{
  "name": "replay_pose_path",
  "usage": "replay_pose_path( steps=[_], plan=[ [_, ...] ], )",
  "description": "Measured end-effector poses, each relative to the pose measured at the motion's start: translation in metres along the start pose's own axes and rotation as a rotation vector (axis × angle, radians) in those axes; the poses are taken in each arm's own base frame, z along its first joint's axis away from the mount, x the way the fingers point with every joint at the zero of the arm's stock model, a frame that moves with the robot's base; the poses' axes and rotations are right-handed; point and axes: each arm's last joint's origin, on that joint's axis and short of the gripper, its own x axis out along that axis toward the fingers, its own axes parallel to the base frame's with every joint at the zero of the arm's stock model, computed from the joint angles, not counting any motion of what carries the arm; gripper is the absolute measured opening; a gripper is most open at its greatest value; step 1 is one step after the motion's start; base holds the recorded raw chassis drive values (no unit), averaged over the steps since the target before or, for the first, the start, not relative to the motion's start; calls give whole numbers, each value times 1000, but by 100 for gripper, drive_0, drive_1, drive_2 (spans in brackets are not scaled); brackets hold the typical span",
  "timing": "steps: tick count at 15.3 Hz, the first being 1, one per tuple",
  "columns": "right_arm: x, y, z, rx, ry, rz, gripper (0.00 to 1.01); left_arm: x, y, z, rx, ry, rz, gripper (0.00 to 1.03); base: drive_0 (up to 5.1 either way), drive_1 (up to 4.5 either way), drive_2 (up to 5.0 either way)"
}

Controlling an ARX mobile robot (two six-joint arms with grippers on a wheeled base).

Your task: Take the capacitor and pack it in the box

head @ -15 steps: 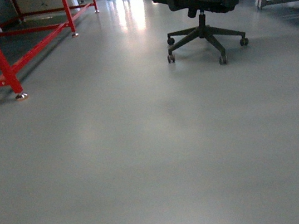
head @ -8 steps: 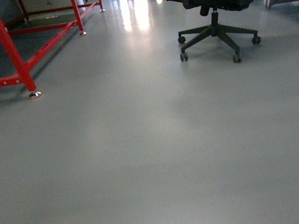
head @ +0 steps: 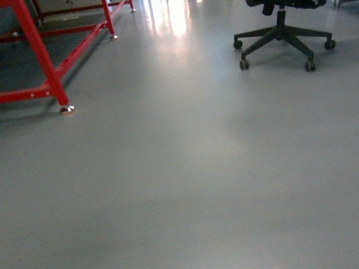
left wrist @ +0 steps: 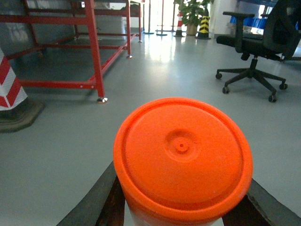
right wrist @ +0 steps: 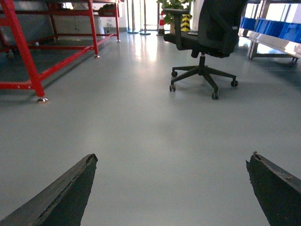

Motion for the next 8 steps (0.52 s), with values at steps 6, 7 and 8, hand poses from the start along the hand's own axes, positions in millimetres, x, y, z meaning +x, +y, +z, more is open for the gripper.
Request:
replay_pose_path(
  steps=[6, 7, 8],
  plan=[
    [0, 0, 0, 0, 0, 0, 98, 0, 0, 0, 0, -2, -1, 44, -508, 238, 238],
    [0, 0, 0, 0, -2, 0, 98, 0, 0, 0, 0, -2, -2, 44, -500, 245, 245],
    [0, 0, 0, 0, 0, 0, 98, 0, 0, 0, 0, 0, -1, 44, -503, 242, 242]
  ],
)
